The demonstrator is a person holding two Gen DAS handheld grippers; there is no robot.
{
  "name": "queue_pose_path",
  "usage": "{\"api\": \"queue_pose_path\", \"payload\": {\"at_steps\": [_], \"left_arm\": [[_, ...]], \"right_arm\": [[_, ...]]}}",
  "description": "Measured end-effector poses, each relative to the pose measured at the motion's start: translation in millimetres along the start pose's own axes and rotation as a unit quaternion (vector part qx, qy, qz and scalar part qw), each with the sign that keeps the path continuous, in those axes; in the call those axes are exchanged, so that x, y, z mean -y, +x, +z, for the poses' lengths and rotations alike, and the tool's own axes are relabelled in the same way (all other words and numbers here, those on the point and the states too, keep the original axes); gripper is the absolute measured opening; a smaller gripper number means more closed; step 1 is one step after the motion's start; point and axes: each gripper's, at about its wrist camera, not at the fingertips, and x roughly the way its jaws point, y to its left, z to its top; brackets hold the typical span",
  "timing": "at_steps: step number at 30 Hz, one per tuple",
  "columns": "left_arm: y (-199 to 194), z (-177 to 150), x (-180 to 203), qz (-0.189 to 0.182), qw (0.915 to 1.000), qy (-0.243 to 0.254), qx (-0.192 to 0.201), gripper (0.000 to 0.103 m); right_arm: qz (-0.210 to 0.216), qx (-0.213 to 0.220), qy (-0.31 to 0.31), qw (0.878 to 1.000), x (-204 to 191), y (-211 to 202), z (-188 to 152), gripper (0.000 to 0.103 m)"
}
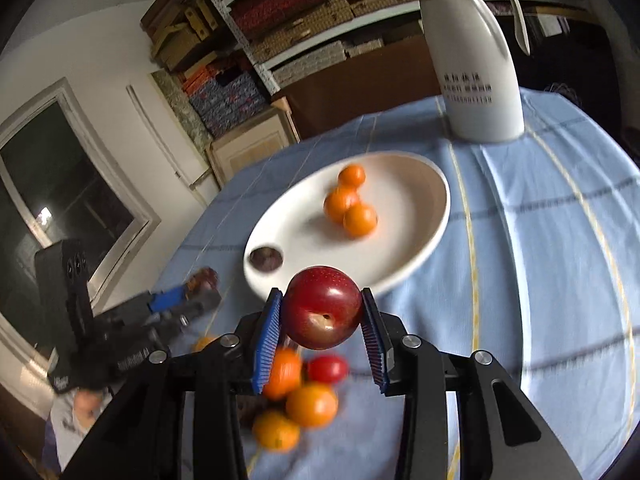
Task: Organize fruits
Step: 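Carry both fruits onto the white plate and open both grippers, then grasp a yellow-orange persimmon-like fruit with the left gripper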
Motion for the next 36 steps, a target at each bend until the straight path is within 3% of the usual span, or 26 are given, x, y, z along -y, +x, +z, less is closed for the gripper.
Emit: {"api": "queue_pose_path", "payload": {"at_steps": [6,8,9,10,14,16,17,22,28,36], "left_arm": [[56.9,20.7,23.6,0.029,0.9989,0.022,-0.03,0.044],[65.9,19.6,19.8,0.033,0.999,0.012,-0.03,0.046],[68.0,19.4,16.9,0.035,0.999,0.007,-0.027,0.054],[67.6,18.6,14.4,0.035,0.9991,0.005,-0.025,0.059],[53.0,14.1,5.7,0.039,0.9992,-0.002,-0.005,0.066],[39.1,10.0,-0.8,0.056,0.9983,-0.009,0.012,0.082],[32.3,8.2,-4.7,0.064,0.9977,-0.014,0.02,0.084],[-2.8,-9.6,-34.3,0.076,0.994,-0.066,0.042,0.085],[-26.3,-47.8,-66.9,0.106,0.9852,-0.131,0.031,0.086],[-33.2,-72.3,-53.7,0.101,0.9896,-0.102,0.012,0.089]], "right_arm": [[-0.032,-0.011,0.018,0.999,15.7,49.3,21.7,0.039],[-0.028,-0.013,0.03,0.999,23.7,56.3,20.4,0.045],[-0.025,-0.011,0.037,0.999,26.7,55.5,20.4,0.055],[-0.016,-0.005,0.046,0.999,28.7,51.3,20.8,0.058],[-0.007,0.033,0.041,0.999,28.5,29.2,19.2,0.062],[-0.023,0.044,0.034,0.998,28.8,22.0,14.6,0.068],[-0.026,0.046,0.035,0.998,30.3,20.4,12.4,0.069],[-0.028,0.037,0.054,0.997,39.0,19.8,2.0,0.069],[-0.038,0.032,0.059,0.997,38.5,8.4,-21.7,0.075],[-0.047,0.027,0.045,0.997,30.3,-0.4,-46.0,0.075]]}}
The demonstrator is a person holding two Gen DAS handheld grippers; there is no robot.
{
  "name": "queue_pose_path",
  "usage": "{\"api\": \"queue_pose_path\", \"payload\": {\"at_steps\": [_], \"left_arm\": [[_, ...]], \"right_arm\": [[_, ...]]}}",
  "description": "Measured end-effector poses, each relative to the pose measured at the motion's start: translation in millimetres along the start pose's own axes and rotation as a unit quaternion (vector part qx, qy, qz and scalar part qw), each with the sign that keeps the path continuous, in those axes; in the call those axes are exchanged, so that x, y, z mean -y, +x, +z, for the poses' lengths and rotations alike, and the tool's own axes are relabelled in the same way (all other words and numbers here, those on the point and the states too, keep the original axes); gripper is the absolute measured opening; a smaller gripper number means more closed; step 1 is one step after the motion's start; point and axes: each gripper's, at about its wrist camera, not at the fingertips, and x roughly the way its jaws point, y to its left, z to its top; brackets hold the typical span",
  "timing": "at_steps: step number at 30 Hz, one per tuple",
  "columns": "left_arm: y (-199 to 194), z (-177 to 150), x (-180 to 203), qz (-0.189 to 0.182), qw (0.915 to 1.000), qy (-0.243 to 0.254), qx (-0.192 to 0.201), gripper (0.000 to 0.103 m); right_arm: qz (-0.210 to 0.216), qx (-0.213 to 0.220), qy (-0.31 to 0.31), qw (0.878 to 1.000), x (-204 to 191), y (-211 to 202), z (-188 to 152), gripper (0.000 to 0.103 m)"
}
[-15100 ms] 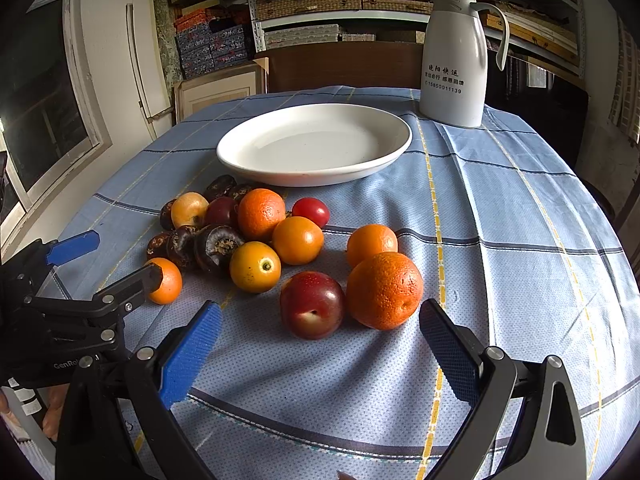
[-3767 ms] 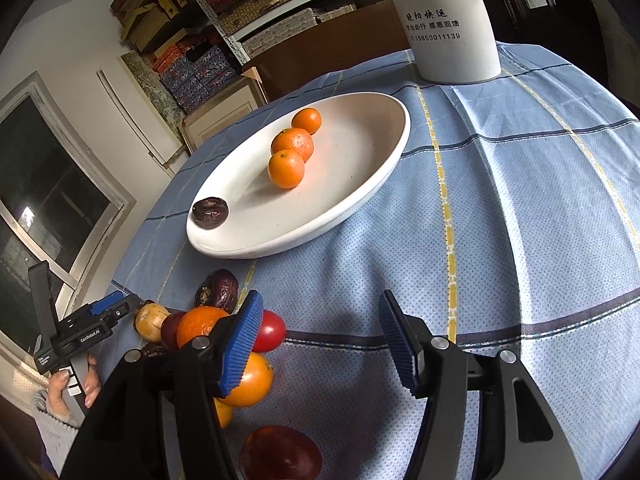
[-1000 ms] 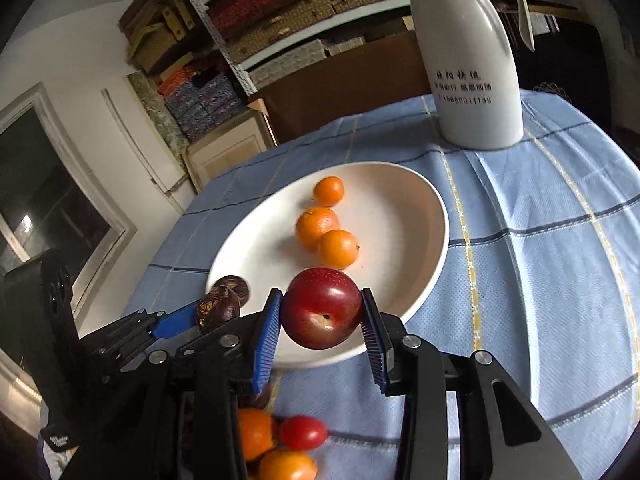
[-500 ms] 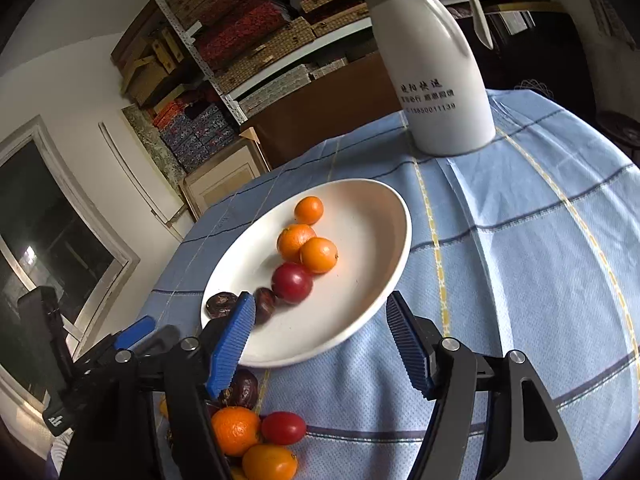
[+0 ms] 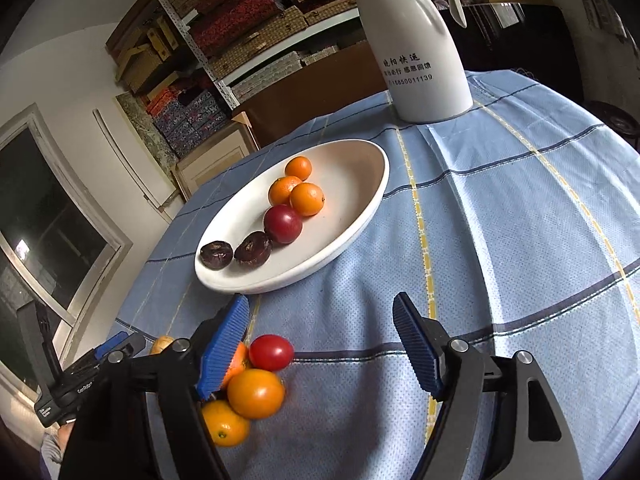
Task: Organize fruits
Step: 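Grasp a yellow-orange persimmon-like fruit with the left gripper, then place the yellow fruit on the plate with the left gripper while the right gripper places an orange there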
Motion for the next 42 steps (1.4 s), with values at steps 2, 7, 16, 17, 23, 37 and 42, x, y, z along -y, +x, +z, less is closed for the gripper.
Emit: {"api": "queue_pose_path", "payload": {"at_steps": [2,7,16,17,23,37,42], "left_arm": [[2.3,-2.0,5.7,0.004,0.9999,0.015,-0.004,0.09],[17.7,-6.2,15.9,0.02,0.998,0.046,-0.038,0.09],[27.1,-6.8,10.1,-0.017,0.9975,0.034,-0.059,0.065],[27.9,-7.3,13.8,-0.027,0.9969,0.042,-0.061,0.06],[26.1,-7.6,19.8,-0.032,0.9965,0.053,-0.056,0.042],[28.2,-4.0,0.5,0.002,0.9983,0.016,-0.056,0.042],[29.6,-4.6,3.3,0.0,0.998,0.023,-0.058,0.042]], "right_arm": [[-0.003,0.003,-0.002,1.0,0.0,-2.2,-1.1,0.076],[-0.003,-0.002,0.005,1.0,3.3,-1.7,-0.7,0.076],[-0.003,-0.013,-0.009,1.0,-3.1,0.9,-4.4,0.076],[-0.002,-0.015,-0.008,1.0,-2.7,1.2,-4.8,0.076],[0.016,-0.036,-0.011,0.999,-5.5,2.4,-11.7,0.076],[0.046,-0.107,-0.084,0.99,-40.0,13.8,-39.2,0.066],[0.073,-0.123,-0.05,0.988,-34.1,21.7,-38.4,0.06]]}}
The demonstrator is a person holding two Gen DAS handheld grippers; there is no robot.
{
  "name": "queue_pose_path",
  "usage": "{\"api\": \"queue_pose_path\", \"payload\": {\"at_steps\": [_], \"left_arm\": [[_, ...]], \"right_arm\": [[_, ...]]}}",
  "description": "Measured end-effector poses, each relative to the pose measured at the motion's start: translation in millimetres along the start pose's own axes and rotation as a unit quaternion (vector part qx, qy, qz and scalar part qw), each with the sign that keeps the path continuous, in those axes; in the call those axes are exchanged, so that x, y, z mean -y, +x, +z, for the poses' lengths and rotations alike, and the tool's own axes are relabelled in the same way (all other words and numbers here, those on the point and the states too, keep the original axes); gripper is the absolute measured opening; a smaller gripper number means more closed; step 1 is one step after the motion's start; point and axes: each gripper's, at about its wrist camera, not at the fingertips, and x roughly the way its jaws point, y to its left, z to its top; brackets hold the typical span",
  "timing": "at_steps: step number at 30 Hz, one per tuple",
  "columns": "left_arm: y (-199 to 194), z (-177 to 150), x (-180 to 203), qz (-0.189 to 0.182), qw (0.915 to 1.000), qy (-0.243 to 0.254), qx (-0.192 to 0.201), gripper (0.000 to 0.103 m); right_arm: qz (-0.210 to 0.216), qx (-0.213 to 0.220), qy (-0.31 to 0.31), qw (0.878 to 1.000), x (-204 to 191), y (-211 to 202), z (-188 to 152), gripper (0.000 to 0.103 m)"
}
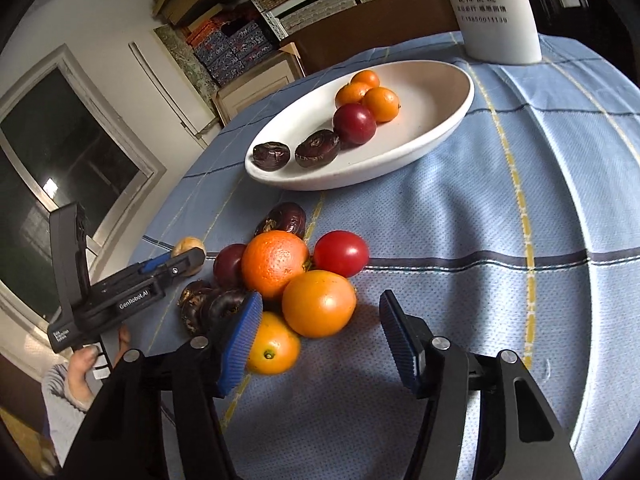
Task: Organize fruits
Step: 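Place the yellow fruit on the plate with the left gripper while the right gripper places an orange there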
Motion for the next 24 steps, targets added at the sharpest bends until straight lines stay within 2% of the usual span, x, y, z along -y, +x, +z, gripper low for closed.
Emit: {"api": "queue_pose_path", "payload": {"at_steps": [2,3,4,6,9,14,17,20,24], "left_arm": [[1.3,-0.3,0.8,-0.002,1.0,0.003,-0.003,0.042],[3.5,-0.4,0.9,-0.006,0.9999,0.003,-0.009,0.042],[5.2,-0.8,1.1,-0.009,0.9999,0.002,-0.013,0.042],[7.3,-0.3,1.7,-0.011,0.9998,0.001,-0.015,0.042],[7.1,-0.5,1.0,-0.014,0.9998,-0.001,-0.015,0.042],[2.8,-0.3,1.4,-0.021,0.9998,-0.003,-0.005,0.042],[-10.3,3.7,6.5,-0.027,0.9994,0.0,0.024,0.041],[-29.6,18.6,16.0,-0.048,0.997,0.002,0.062,0.04],[-35.1,55.0,41.6,-0.067,0.9946,0.018,0.077,0.04]], "right_arm": [[0.018,-0.008,0.01,1.0,3.1,1.8,0.4,0.057],[0.034,-0.014,0.02,0.999,5.3,2.9,0.5,0.051],[0.048,-0.018,0.032,0.998,8.8,3.8,0.9,0.05],[0.053,-0.024,0.054,0.997,16.6,5.0,1.0,0.039],[0.077,-0.026,0.091,0.993,29.0,4.5,0.5,0.038],[0.058,0.01,0.08,0.995,24.9,-9.8,0.1,0.038],[0.037,0.051,0.076,0.995,26.4,-24.6,2.8,0.038],[0.014,0.079,0.064,0.995,23.9,-34.0,8.0,0.038],[0.005,0.102,0.054,0.993,22.8,-42.0,35.5,0.038]]}}
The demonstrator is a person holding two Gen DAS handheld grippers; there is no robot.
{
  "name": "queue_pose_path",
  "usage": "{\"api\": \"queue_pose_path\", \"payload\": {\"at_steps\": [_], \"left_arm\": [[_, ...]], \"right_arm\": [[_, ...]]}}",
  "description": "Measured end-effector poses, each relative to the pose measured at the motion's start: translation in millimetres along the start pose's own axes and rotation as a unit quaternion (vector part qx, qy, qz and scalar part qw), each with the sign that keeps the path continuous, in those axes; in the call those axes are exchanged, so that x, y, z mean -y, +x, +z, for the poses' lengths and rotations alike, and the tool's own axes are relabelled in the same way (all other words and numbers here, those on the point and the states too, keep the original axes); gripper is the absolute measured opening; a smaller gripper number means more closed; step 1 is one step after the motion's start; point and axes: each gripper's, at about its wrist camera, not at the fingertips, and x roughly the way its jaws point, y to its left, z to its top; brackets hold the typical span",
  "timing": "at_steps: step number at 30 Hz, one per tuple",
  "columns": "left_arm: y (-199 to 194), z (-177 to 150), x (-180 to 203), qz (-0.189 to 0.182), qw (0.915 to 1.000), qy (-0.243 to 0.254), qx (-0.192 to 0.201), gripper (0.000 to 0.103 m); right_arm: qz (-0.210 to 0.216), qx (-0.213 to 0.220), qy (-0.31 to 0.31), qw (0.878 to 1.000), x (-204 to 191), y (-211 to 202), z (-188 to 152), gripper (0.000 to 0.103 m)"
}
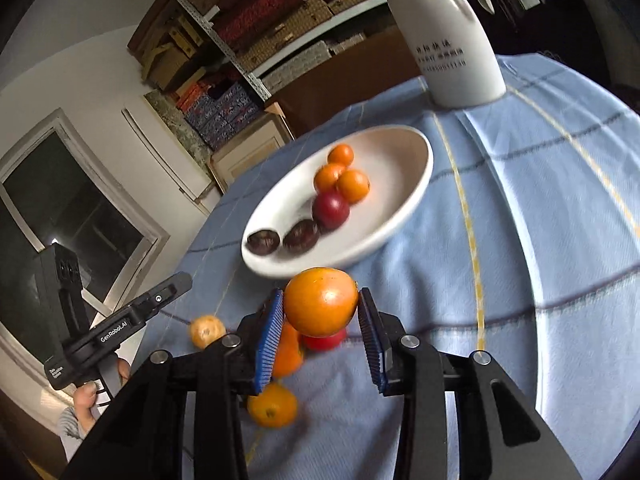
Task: Organize fruits
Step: 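Place the yellow fruit on the plate with the left gripper while the right gripper places an orange there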
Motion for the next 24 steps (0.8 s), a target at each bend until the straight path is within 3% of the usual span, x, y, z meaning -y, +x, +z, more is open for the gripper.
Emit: {"api": "queue_pose_path", "payload": {"at_steps": [5,11,12,15,19,24], "left_arm": [[26.9,26.9,38.3,-0.019,0.9991,0.037,-0.002,0.04],[49.9,17.5,49.8,-0.021,0.9973,0.068,-0.019,0.04],[42.8,12.1,45.1,-0.011,0.9965,0.08,-0.022,0.041],[16.7,-1.4,22.6,0.037,0.9964,0.076,-0.007,0.065],[-12.6,-30.7,-21.1,0.066,0.9974,0.029,0.0,0.067],[-2.2,-57.2,-37.7,0.07,0.9963,0.017,-0.048,0.066]], "right_arm": [[-0.01,0.011,0.0,1.0,-3.8,22.5,41.4,0.038],[-0.014,-0.001,-0.001,1.0,4.0,44.0,53.4,0.038],[-0.016,-0.003,0.0,1.0,4.4,42.8,50.9,0.038],[-0.011,-0.004,0.011,1.0,9.0,39.8,50.1,0.038],[-0.005,-0.009,0.018,1.0,9.8,40.9,47.2,0.038],[-0.003,-0.012,0.015,1.0,6.1,40.6,40.3,0.038]]}}
